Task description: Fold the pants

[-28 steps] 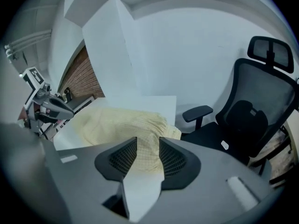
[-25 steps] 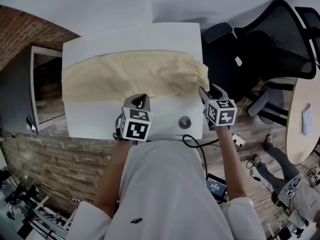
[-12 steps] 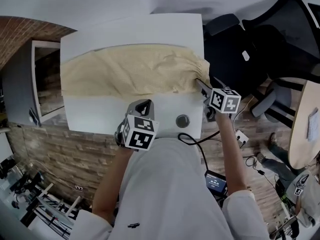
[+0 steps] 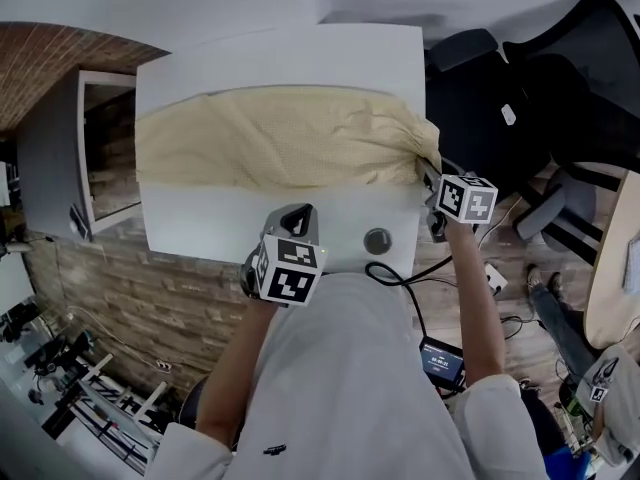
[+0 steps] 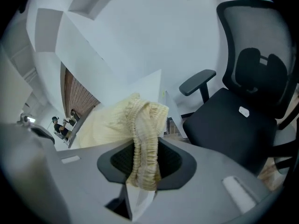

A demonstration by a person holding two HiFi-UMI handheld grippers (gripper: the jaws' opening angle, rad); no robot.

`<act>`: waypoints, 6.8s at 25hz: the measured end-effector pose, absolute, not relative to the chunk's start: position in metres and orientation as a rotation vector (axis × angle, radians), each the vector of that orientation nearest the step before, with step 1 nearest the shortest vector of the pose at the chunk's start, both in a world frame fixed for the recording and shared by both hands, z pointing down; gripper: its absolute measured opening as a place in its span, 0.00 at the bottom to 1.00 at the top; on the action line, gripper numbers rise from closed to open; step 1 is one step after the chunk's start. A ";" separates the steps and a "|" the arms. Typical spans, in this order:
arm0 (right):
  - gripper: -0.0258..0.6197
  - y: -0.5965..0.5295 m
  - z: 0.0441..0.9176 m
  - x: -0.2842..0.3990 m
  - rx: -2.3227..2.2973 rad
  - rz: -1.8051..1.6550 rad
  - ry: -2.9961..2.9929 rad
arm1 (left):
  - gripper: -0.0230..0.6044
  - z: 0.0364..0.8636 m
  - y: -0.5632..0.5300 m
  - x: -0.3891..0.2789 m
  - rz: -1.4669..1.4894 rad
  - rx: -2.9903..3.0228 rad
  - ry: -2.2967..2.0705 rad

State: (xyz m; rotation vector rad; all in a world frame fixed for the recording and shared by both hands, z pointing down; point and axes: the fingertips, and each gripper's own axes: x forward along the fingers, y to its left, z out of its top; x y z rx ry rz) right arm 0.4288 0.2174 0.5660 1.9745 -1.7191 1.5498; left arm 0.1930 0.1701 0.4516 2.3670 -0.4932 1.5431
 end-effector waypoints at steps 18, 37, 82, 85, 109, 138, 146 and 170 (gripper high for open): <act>0.16 0.309 0.543 0.495 2.072 1.403 -1.503 | 0.04 0.450 0.170 0.201 1.517 2.417 -0.457; 0.13 0.291 0.461 0.465 2.130 1.240 -1.536 | 0.04 0.446 0.163 0.205 1.450 2.455 -0.386; 0.39 0.078 0.487 0.194 1.731 1.149 -1.640 | 0.04 0.432 0.048 0.045 1.360 2.464 -0.354; 0.38 0.080 0.478 0.192 1.760 1.148 -1.666 | 0.04 0.431 0.047 0.049 1.359 2.473 -0.340; 0.31 0.178 0.466 0.310 1.888 1.271 -1.668 | 0.05 0.427 0.148 0.168 1.323 2.533 -0.229; 0.32 0.155 0.528 0.394 1.748 1.482 -1.813 | 0.61 0.549 0.238 0.308 1.610 2.483 -0.201; 0.34 0.144 0.540 0.397 1.729 1.532 -1.838 | 0.49 0.576 0.234 0.297 1.684 2.461 -0.343; 0.08 0.162 0.535 0.402 1.787 1.615 -1.741 | 0.19 0.522 0.252 0.286 1.484 2.521 -0.318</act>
